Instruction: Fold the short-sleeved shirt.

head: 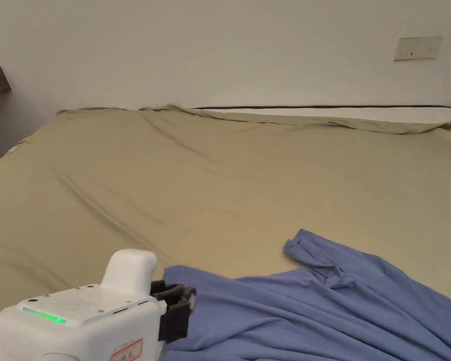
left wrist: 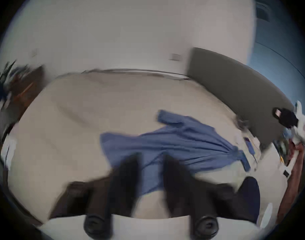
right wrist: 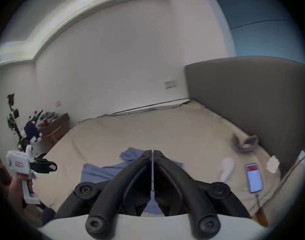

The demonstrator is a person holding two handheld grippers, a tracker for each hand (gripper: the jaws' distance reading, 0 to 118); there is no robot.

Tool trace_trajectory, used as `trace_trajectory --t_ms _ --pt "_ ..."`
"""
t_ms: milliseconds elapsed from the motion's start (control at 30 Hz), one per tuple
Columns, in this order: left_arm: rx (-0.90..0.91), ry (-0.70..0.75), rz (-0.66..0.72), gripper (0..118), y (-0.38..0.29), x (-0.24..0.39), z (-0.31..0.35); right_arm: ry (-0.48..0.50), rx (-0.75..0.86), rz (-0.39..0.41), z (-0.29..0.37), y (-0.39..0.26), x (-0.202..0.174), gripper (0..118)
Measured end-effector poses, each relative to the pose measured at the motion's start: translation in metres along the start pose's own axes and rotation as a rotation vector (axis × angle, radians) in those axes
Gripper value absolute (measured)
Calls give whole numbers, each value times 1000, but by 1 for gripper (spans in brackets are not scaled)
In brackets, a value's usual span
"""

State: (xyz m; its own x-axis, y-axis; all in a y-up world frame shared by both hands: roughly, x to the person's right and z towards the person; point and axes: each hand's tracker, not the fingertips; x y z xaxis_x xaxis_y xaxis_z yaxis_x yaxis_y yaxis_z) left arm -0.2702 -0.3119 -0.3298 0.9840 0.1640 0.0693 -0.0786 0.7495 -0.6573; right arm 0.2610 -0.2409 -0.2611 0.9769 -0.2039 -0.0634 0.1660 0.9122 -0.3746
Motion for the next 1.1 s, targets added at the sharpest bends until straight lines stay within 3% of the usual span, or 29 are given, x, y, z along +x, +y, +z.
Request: trace_trajectory --t_ms 33,67,100,133,267,300,333,367,633,733,800,867,933,1000,1033,1067,1100 --pt "-17 34 48 5 -8 -13 -1 37 -14 -3 3 0 0 4" --pt "-19 29 68 5 -13 -22 -4 63 -31 0 7 1 1 4" --pt "-30 5 68 5 -17 -30 -11 84 -42 13 -46 -5 -47 4" --pt "-60 27 78 5 -17 -36 -22 92 -49 29 -59 -5 -59 4" --pt "-71 69 80 5 0 -53 -67 111 -64 86 -71 -4 -75 4" --pt "-96 97 52 16 7 -57 -88 111 -70 93 -71 -4 -75 4" --pt "-109 116 5 60 15 -61 -109 109 -76 96 -71 -5 -75 4" --pt "-124 142 -19 117 21 -64 -130 107 -85 98 -71 -5 -75 4" --pt "-351 200 -28 118 23 -95 -298 23 -185 116 -101 -13 -83 4" --pt "-438 158 5 118 7 -94 -328 3 -211 114 -101 -14 -82 4" --pt "-351 236 -97 118 7 -76 -317 -24 -235 117 -137 -27 -67 4" --pt "-376 215 -61 118 9 -69 -309 -41 -247 140 -138 -28 -65 4" --pt "-324 140 8 96 6 -62 -300 -48 -258 176 -173 -18 -89 4" --pt "-285 182 -40 48 15 -60 -287 -59 -291 203 -193 -13 -90 4" --pt "-283 107 -28 19 16 -57 -283 -58 -317 213 -213 -29 -37 4" --pt "-275 38 18 3 17 -57 -279 -63 -343 224 -228 -30 -20 4" --pt "-264 -12 89 3 19 -58 -275 -75 -363 231 -245 -28 -9 4"
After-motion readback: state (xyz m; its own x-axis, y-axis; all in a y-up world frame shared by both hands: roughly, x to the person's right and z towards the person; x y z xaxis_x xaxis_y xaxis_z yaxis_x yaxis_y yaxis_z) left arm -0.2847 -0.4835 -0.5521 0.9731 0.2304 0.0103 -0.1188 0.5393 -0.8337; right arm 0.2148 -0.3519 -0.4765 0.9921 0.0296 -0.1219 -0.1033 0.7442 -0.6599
